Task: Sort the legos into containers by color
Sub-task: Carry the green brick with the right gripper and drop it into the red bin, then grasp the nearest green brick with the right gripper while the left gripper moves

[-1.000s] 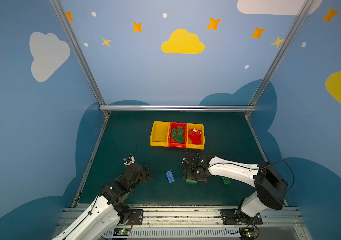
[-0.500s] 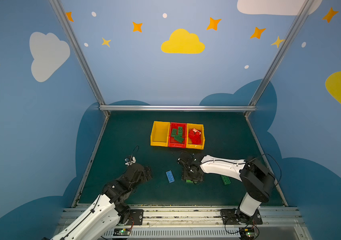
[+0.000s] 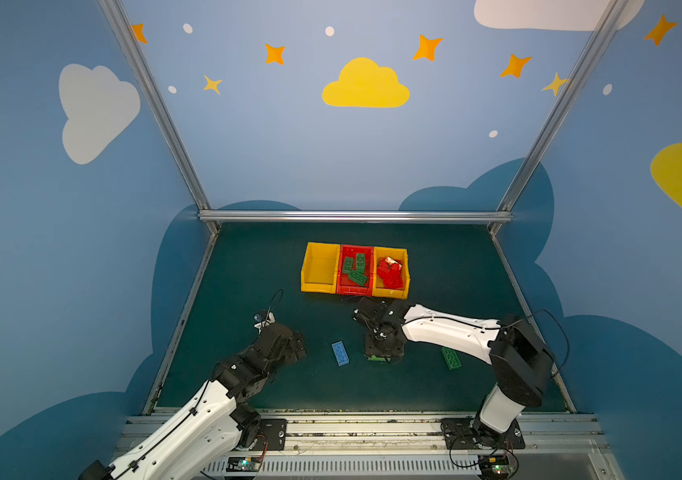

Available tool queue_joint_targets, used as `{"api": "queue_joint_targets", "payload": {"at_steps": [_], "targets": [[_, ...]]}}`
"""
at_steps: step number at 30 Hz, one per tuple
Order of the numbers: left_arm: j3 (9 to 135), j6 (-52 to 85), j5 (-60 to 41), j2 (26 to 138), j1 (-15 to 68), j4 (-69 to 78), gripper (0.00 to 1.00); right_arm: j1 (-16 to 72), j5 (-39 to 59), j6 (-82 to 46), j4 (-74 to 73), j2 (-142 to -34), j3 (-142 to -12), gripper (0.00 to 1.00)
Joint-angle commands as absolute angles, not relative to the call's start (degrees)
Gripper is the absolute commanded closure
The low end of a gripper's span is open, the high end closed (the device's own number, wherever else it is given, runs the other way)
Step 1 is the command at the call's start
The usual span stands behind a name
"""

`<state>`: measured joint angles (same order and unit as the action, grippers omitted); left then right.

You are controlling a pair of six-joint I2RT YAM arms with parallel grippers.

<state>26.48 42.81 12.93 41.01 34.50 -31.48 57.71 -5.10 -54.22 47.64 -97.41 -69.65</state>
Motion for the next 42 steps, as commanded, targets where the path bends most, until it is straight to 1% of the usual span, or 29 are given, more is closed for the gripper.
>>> {"api": "queue_joint_targets", "payload": {"at_steps": [1, 5, 10, 17, 20, 22, 24, 25, 28, 31, 36, 42], "targets": [[29.2, 41.8, 13.0, 42.7, 34.0, -29.4, 0.00, 56.6, -7.2, -50.7, 52.2, -94.1, -75.9, 0.62], [30.8, 40.7, 13.0, 46.0, 33.5, -28.2, 0.00, 52.3, -8.1, -44.9, 52.5, -97.1, -83.5, 0.61], [32.5, 39.6, 13.1, 49.9, 32.3, -26.1, 0.00, 45.7, -6.1, -37.7, 52.8, -105.5, -95.3, 0.62], [34.2, 38.6, 14.5, 54.7, 30.6, -23.3, 0.00, 40.1, -1.9, -29.7, 56.5, -121.9, -116.8, 0.61], [35.3, 38.9, 14.3, 57.0, 29.7, -22.8, 0.00, 38.4, 0.0, -27.3, 58.9, -129.0, -126.2, 0.58], [36.3, 39.1, 14.2, 58.5, 29.2, -23.1, 0.00, 37.5, 2.2, -26.1, 60.0, -132.6, -131.2, 0.51], [37.5, 39.5, 14.3, 60.2, 28.9, -23.8, 0.00, 36.8, 3.3, -25.9, 61.5, -135.4, -135.3, 0.32], [38.0, 39.6, 14.4, 60.8, 29.0, -24.4, 0.00, 36.5, 3.7, -25.8, 61.9, -135.8, -136.1, 0.28], [39.5, 39.8, 14.5, 62.3, 29.0, -25.9, 0.00, 36.3, 3.8, -25.7, 61.7, -133.9, -134.3, 0.26], [40.0, 39.7, 12.9, 62.6, 29.0, -26.2, 0.00, 36.3, 3.3, -25.8, 59.1, -127.8, -126.2, 0.23], [40.3, 38.0, 6.8, 61.1, 29.2, -25.2, 0.00, 36.3, 0.3, -27.9, 54.7, -113.4, -106.8, 0.21], [39.8, 37.7, 5.1, 58.4, 32.6, -24.0, 0.00, 35.9, -6.4, -32.7, 54.0, -98.0, -83.8, 0.19]]}}
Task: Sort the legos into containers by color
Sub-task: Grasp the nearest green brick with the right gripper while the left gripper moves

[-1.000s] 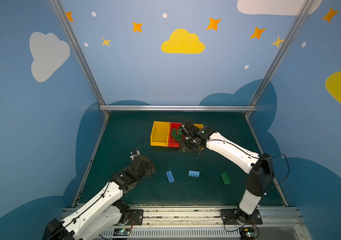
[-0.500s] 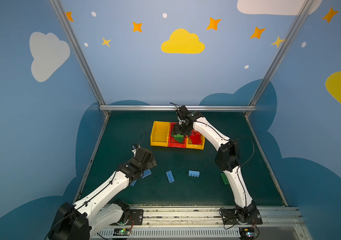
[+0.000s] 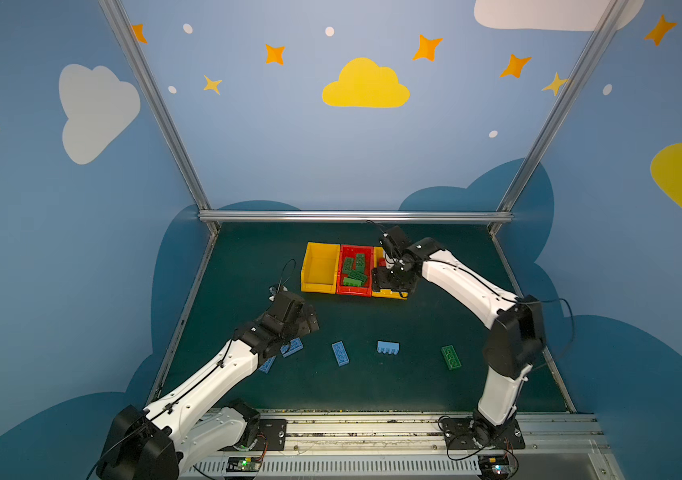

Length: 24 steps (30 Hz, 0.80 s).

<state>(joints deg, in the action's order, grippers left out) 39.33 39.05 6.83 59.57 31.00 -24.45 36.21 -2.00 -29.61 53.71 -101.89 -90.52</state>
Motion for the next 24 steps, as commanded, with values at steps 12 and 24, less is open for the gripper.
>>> {"api": "queue_joint_targets", "payload": {"at_steps": [12, 24], "targets": [[41.7, 40.0, 5.4, 61.7, 45.4, -20.3, 0.00, 27.4, -11.6, -42.9, 50.3, -72.5, -47.6, 0.17], [41.7, 41.6, 10.9, 58.7, 49.1, -24.5, 0.00, 19.2, -3.8, -40.0, 41.4, -73.9, -39.9, 0.17]]}}
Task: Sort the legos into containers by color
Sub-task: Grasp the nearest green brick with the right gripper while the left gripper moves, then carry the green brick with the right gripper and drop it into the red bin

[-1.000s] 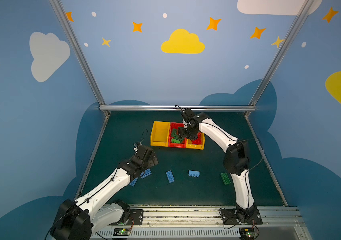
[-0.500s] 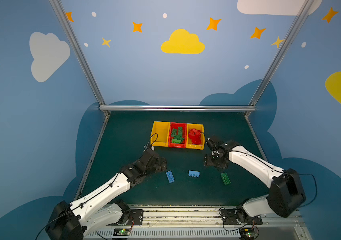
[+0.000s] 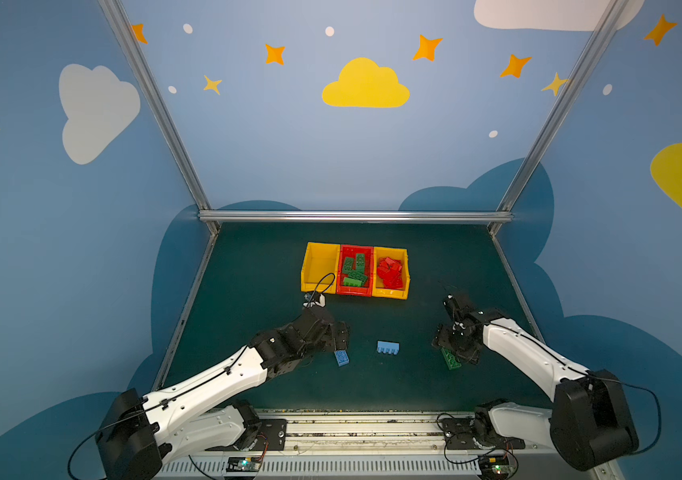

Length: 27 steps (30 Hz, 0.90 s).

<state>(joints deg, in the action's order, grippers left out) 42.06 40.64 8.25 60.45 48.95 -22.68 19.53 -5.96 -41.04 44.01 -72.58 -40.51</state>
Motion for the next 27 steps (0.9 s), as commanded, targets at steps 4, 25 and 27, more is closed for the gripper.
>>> {"api": "queue_joint_targets", "payload": {"at_steps": [4, 25, 27], "targets": [[41.2, 41.9, 11.8, 57.8, 49.1, -25.0, 0.00, 19.4, -0.7, -38.9, 40.5, -75.5, -39.3, 0.18], [39.5, 41.5, 14.7, 56.8, 49.0, -24.6, 0.00, 27.6, -4.3, -39.4, 45.8, -82.2, -45.6, 0.84], [38.8, 41.1, 15.7, 55.7, 49.0, -24.2, 0.00, 29.8, -4.4, -39.7, 47.3, -81.4, -49.5, 0.84]]}}
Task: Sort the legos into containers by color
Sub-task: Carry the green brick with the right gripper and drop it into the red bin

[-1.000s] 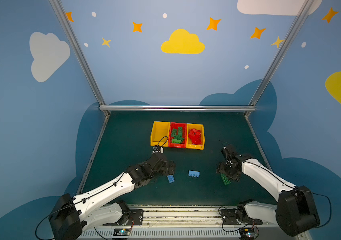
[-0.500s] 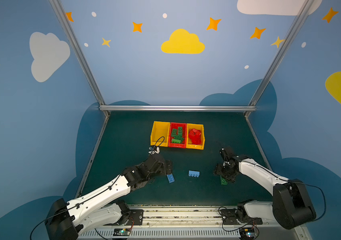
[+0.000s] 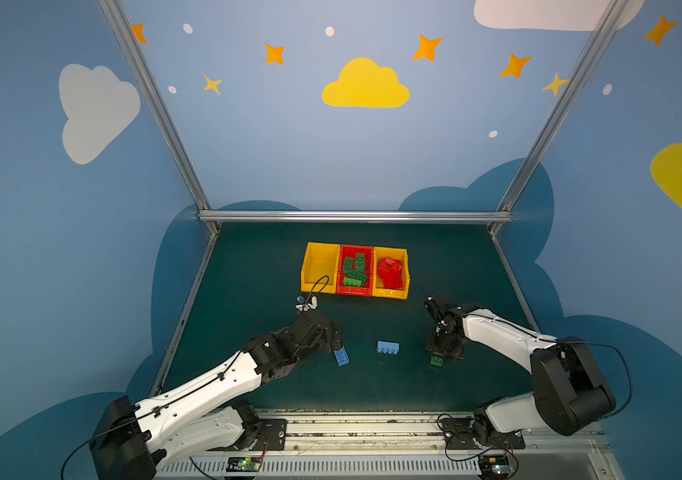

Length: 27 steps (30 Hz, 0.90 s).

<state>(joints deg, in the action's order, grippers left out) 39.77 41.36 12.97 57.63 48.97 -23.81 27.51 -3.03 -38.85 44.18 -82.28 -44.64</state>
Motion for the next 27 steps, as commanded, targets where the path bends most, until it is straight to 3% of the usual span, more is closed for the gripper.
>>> {"api": "queue_joint_targets", "payload": {"at_steps": [1, 8, 27], "targets": [[38.4, 41.1, 16.3, 55.3, 48.7, -23.8, 0.00, 30.5, -4.3, -39.7, 47.9, -81.4, -51.6, 0.83], [36.2, 41.3, 16.6, 53.0, 46.1, -23.9, 0.00, 33.4, 0.2, -36.4, 48.6, -89.5, -71.9, 0.81], [35.7, 39.5, 12.4, 52.2, 31.1, -27.4, 0.00, 33.8, 9.8, -23.5, 63.1, -139.2, -139.4, 0.76]]}}
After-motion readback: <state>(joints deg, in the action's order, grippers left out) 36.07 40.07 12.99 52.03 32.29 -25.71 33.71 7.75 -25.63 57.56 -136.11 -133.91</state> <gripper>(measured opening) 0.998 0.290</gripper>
